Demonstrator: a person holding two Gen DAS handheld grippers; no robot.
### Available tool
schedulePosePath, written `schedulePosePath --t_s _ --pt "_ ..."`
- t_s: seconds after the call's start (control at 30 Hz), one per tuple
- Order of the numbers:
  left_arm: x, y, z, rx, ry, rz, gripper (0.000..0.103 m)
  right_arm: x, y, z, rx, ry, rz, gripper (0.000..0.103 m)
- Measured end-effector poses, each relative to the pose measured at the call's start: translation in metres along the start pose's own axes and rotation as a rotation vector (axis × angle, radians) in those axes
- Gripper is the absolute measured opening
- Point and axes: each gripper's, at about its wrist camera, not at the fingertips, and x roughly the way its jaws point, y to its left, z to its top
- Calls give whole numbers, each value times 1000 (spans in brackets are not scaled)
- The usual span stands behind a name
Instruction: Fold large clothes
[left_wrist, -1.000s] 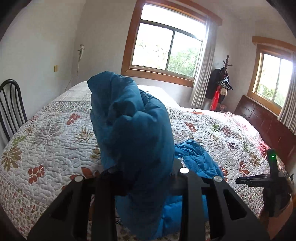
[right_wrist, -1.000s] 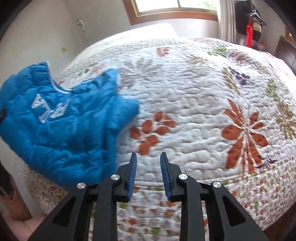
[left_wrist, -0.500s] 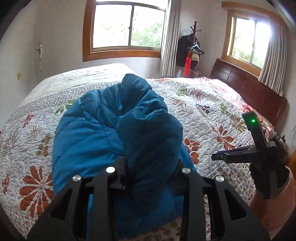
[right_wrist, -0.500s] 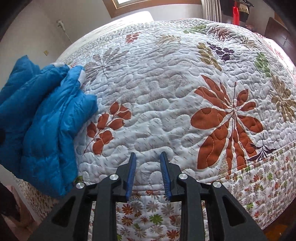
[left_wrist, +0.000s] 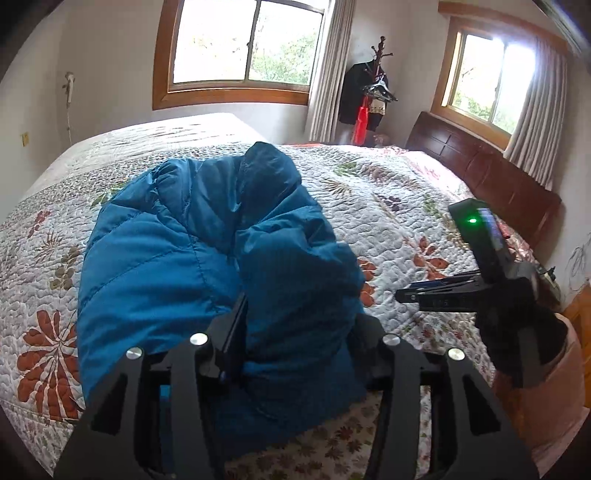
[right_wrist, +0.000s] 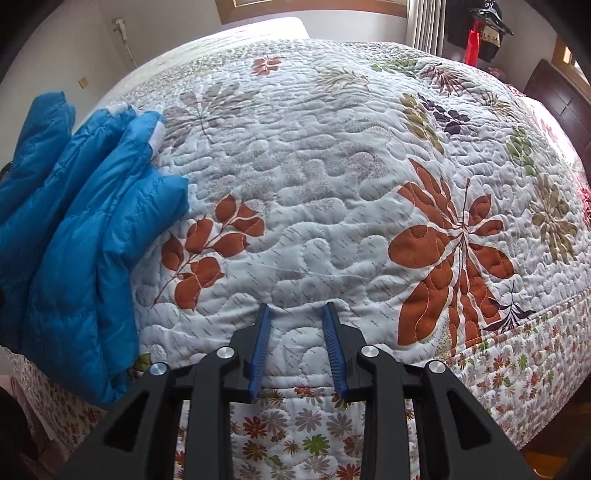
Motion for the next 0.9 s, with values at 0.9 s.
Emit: schedulePosePath --t_s 0.9 --pt "-22 93 -15 -137 28 161 64 -29 133 -13 -311 3 -93 32"
